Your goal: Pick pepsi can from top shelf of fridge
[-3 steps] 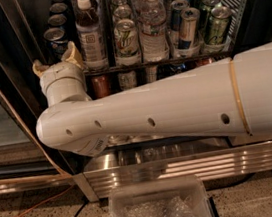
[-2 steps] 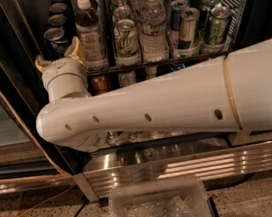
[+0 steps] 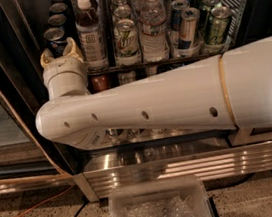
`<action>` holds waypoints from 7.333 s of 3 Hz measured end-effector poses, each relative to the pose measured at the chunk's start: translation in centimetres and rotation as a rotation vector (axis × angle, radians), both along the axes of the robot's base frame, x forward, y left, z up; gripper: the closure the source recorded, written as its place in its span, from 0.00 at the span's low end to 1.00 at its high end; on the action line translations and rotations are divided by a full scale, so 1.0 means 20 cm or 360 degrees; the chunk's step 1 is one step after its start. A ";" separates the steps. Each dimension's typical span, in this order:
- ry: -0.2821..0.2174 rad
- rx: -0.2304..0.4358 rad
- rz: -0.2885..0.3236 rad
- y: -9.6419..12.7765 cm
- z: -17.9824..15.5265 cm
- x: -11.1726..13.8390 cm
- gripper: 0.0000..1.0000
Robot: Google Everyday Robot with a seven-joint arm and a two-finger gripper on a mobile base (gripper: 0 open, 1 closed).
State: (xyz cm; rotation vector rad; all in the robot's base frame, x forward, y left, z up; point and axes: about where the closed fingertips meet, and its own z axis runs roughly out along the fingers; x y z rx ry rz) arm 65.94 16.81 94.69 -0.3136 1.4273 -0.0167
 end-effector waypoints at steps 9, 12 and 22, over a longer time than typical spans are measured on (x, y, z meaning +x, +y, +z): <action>-0.0024 -0.0020 -0.0090 0.08 -0.05 0.27 0.45; -0.0020 -0.0015 -0.0099 0.07 -0.06 0.28 1.00; 0.0026 0.0648 0.0224 -0.12 0.35 -0.35 1.00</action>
Offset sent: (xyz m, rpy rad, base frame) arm -0.0037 0.0225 -0.0101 -0.0130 0.0166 0.0435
